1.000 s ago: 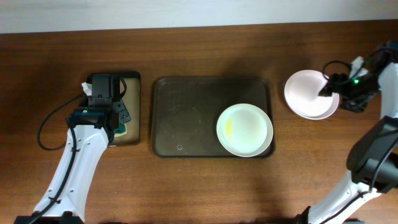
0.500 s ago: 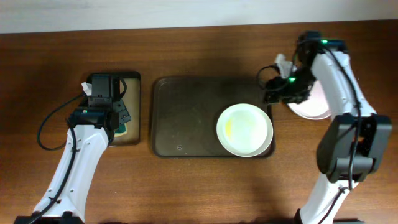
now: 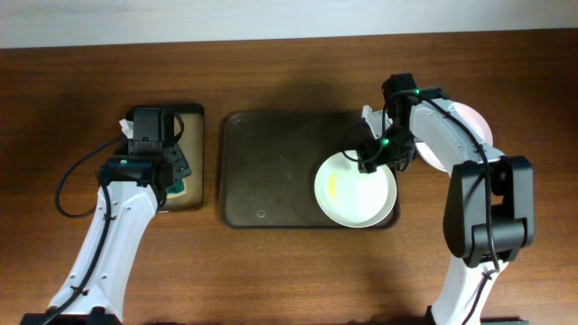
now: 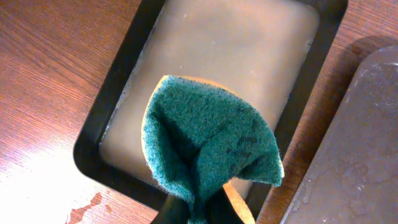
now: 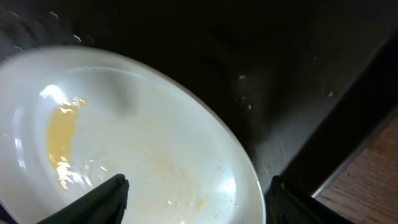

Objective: Clean dirty plates on tray and stack at the side

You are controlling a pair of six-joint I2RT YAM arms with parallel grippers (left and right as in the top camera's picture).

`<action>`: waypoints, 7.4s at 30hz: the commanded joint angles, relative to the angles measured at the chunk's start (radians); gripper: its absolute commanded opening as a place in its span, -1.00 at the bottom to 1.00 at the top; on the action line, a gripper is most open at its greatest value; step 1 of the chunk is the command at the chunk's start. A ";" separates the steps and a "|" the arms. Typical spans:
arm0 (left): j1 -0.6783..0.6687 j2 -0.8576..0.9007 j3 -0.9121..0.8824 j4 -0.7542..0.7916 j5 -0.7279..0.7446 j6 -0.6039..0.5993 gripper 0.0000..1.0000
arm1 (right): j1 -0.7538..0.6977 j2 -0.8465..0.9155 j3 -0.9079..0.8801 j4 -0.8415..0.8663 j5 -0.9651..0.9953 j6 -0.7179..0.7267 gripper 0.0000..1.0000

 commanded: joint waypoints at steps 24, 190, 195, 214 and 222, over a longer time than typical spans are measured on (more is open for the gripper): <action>-0.002 0.005 0.000 0.006 0.022 -0.009 -1.00 | 0.005 0.003 -0.182 -0.003 -0.016 0.253 -0.02; 0.129 0.399 0.046 0.291 0.250 -0.042 0.99 | 0.758 -0.281 0.284 -0.093 1.423 0.089 -0.92; 0.129 0.399 0.046 0.291 0.250 -0.042 0.99 | 0.834 -0.281 0.284 -0.019 1.554 -0.061 -0.92; 0.129 0.399 0.046 0.291 0.250 -0.042 0.99 | 0.576 -0.254 0.261 -0.007 0.735 0.091 -0.92; 0.129 0.399 0.046 0.291 0.250 -0.042 0.99 | 0.157 -0.264 0.261 -0.056 0.142 0.307 -0.91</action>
